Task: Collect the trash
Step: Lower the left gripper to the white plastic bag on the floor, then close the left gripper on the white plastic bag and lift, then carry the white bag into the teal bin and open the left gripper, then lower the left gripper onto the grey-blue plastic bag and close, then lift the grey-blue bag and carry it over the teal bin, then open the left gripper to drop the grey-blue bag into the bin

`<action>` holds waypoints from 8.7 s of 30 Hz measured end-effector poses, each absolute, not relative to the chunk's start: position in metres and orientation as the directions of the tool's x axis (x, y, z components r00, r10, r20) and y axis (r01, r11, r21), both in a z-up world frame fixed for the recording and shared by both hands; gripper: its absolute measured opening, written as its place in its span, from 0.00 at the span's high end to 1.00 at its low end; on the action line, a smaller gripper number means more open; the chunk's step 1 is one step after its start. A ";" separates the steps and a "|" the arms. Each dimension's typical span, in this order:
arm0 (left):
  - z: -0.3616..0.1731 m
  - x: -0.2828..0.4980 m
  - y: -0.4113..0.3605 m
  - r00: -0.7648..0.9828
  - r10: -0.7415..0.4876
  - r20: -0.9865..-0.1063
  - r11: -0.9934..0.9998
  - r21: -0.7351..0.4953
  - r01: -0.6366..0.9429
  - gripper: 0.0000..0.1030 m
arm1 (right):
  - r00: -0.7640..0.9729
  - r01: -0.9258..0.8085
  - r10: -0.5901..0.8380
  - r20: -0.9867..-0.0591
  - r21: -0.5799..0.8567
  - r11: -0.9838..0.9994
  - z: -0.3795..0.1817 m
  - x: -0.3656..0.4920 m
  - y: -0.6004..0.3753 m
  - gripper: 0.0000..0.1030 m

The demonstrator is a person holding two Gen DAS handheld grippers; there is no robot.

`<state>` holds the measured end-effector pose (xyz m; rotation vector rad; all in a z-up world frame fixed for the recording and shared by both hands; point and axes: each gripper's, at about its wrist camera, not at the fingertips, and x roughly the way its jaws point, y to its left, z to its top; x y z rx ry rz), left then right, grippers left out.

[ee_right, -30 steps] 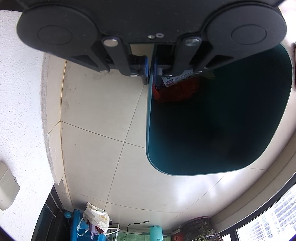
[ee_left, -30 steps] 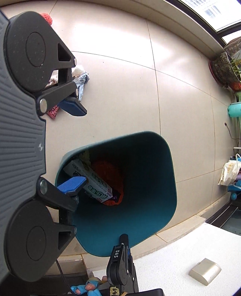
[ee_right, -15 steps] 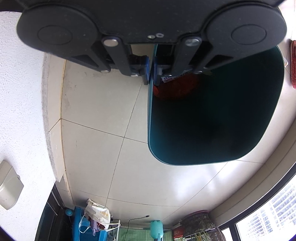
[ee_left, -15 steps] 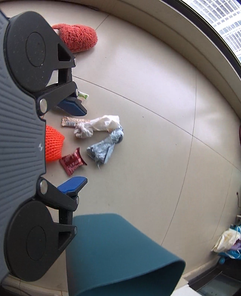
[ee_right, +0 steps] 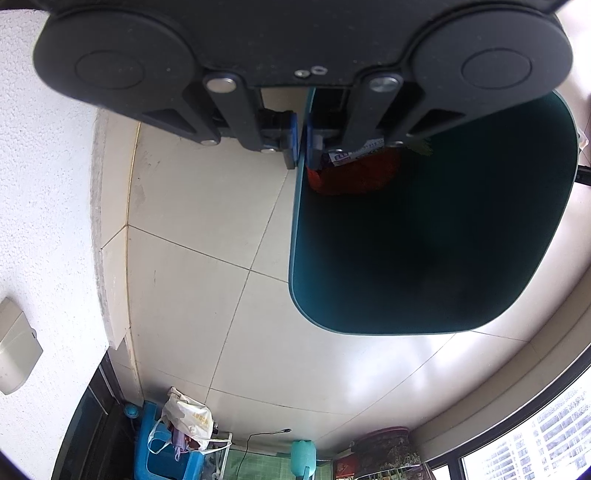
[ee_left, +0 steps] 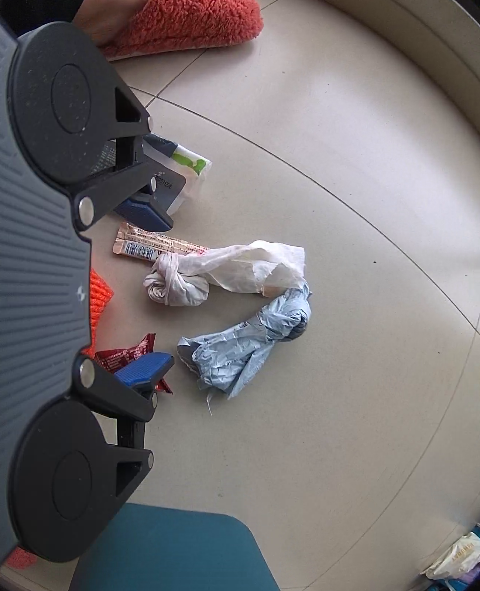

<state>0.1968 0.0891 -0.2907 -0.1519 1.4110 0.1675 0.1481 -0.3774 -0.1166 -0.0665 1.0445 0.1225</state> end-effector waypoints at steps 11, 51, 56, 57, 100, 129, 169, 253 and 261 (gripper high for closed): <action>-0.343 0.203 0.097 0.113 0.013 -0.994 0.976 -0.012 -0.218 0.32 | 0.474 -0.144 0.053 -0.879 -0.018 0.989 -0.120 0.153 -0.368 0.96; -0.094 0.122 0.054 0.346 0.083 -0.935 0.989 0.033 -0.147 0.70 | 0.469 -0.109 0.048 -0.882 -0.004 0.994 -0.129 0.159 -0.372 0.96; -0.056 0.119 0.014 0.413 0.043 -0.910 0.999 0.030 -0.038 0.70 | 0.468 -0.104 0.050 -0.882 0.001 0.995 -0.129 0.159 -0.373 0.96; -0.047 0.120 0.004 0.432 0.042 -0.901 0.999 0.040 -0.015 0.70 | 0.466 -0.101 0.051 -0.883 0.004 0.995 -0.129 0.159 -0.373 0.96; -0.177 0.210 -0.243 0.153 -0.111 -0.982 0.940 -0.054 0.336 0.70 | 0.461 -0.113 0.129 -0.878 0.086 0.990 -0.132 0.160 -0.393 0.93; -0.052 0.174 -0.122 0.449 -0.303 -0.841 0.946 -0.207 0.251 0.27 | 0.457 -0.114 0.121 -0.881 0.077 0.991 -0.131 0.161 -0.390 0.93; -0.333 0.286 0.071 0.143 -0.049 -0.989 0.937 -0.095 -0.337 0.25 | 0.415 -0.148 0.057 -0.908 -0.006 0.989 -0.141 0.170 -0.372 0.91; -0.147 0.196 -0.209 0.187 -0.116 -0.976 0.947 -0.052 0.317 0.68 | 0.477 -0.112 0.145 -0.867 0.104 0.988 -0.117 0.154 -0.399 0.94; -0.147 0.202 -0.202 0.188 -0.209 -0.960 0.949 -0.152 0.277 0.33 | 0.476 -0.110 0.147 -0.867 0.106 0.988 -0.117 0.154 -0.398 0.94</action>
